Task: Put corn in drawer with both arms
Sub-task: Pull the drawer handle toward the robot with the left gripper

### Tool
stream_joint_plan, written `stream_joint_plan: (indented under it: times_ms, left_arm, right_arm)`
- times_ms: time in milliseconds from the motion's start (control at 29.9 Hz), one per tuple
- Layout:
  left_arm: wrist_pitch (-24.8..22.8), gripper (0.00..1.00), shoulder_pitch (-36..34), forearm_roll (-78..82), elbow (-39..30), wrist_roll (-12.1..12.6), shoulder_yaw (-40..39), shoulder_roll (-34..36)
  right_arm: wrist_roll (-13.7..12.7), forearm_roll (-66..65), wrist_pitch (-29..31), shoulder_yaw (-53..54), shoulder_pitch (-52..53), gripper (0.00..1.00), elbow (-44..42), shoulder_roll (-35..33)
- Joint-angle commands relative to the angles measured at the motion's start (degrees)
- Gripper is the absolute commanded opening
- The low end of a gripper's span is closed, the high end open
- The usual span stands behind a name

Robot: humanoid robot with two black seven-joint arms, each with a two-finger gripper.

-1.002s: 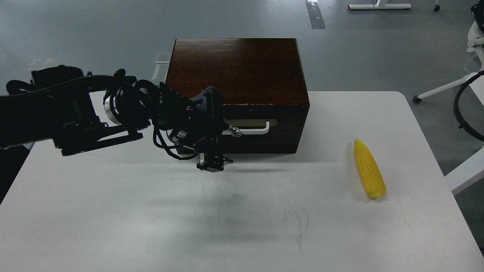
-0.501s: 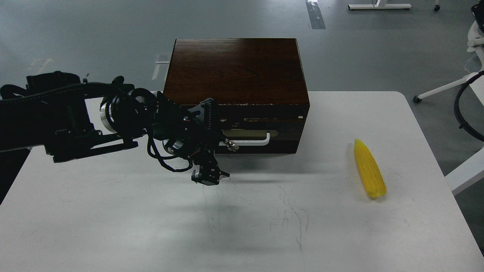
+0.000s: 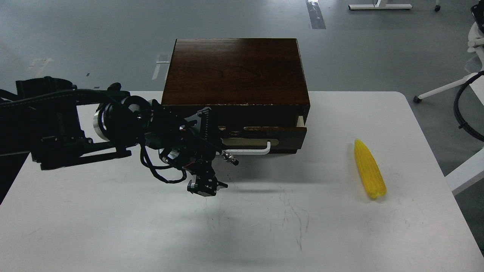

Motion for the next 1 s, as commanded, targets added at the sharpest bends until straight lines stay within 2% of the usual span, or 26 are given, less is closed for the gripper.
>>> stream_joint_plan:
  times_ms: [0,969]
  left_arm:
    - [0.0,0.9,0.1,0.0,-0.3,0.0,0.1,0.0]
    - [-4.0,0.91,-0.6,0.0,-5.0,0.0,0.2,1.1]
  right_arm:
    - [0.0,0.0,0.0,0.0,0.1,1.0,0.0,-0.1]
    - [0.0,0.0,0.0,0.0,0.1,1.0,0.1,-0.9]
